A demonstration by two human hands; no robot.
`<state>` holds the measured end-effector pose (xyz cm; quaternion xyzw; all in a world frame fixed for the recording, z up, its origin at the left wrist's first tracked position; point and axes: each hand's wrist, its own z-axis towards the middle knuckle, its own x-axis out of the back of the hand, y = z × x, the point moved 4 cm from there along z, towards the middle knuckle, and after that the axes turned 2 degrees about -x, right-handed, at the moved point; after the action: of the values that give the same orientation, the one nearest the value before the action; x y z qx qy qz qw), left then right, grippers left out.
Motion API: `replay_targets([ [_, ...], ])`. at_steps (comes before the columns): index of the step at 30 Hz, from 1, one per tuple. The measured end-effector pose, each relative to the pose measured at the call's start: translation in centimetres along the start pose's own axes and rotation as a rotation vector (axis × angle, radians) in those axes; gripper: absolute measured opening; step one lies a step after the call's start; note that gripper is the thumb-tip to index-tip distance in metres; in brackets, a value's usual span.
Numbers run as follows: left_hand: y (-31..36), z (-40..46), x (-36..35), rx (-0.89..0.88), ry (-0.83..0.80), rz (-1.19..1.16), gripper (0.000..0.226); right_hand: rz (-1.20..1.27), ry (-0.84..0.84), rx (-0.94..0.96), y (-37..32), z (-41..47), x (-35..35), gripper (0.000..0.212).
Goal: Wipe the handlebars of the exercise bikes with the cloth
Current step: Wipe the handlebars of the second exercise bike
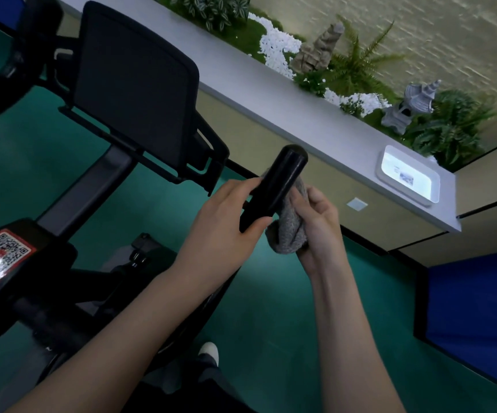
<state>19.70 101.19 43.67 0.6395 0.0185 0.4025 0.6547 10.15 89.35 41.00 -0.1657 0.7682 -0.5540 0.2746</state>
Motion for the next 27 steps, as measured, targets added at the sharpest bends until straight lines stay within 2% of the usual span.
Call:
replay_targets([
  [4,0.1,-0.2,0.4,-0.013,-0.001,0.041,0.052,0.012,-0.043,-0.036,1.1,-0.9,-0.9,0.013],
  [7,0.2,-0.6,0.6,-0.017,-0.029,0.06,0.051,-0.029,-0.022,-0.074,2.3,-2.2,-0.7,0.022],
  [12,0.4,-1.9,1.0,-0.026,-0.089,0.15,0.051,-0.255,0.01,-0.045,2.1,-4.4,0.0,0.014],
  [21,2.1,-5.0,2.6,-0.233,-0.144,0.435,0.046,-0.463,0.292,0.182,1.0,-10.2,2.2,0.024],
  [27,4.6,-6.8,1.2,-0.443,-0.23,0.519,0.047,-0.428,0.458,0.219,1.9,-14.0,3.6,0.028],
])
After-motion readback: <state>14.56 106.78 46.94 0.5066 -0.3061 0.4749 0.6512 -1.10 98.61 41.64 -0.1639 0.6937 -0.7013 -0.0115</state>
